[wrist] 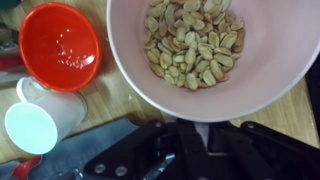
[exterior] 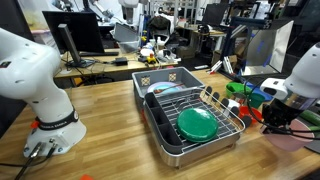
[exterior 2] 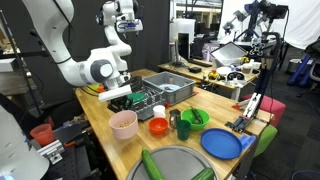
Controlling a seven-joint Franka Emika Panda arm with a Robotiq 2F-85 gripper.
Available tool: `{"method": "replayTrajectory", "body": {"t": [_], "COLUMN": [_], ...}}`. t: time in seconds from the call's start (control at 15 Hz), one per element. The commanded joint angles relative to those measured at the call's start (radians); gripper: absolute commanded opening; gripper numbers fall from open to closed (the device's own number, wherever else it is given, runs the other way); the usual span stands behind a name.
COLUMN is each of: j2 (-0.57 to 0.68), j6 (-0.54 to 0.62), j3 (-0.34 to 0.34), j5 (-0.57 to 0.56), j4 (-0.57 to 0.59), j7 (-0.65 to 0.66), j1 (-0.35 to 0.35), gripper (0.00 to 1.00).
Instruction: Move the pink mug to the left
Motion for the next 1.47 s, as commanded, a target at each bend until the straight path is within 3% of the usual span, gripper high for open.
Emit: {"method": "replayTrajectory", "body": {"t": [0.0, 0.07, 0.6, 0.67, 1.07, 1.4], "j2": [-0.022, -0.033, -0.022, -0.022, -0.037, -0.028], "j6": [0.013, 0.017, 0.017, 0.017, -0.054, -0.059], "j3": [0.007, 0.012, 0.007, 0.007, 0.074, 0.157], "j5": [0.0, 0.001, 0.001, 0.001, -0.106, -0.119], "j4": [-0.022, -0.034, -0.023, -0.023, -0.026, -0.003], "j7": [0.004, 0.006, 0.007, 0.007, 0.16, 0.231], "j1": [0.009, 0.013, 0.013, 0.013, 0.14, 0.254], "gripper": [0.03, 0.12, 0.12, 0.03, 0.03, 0.03]}}
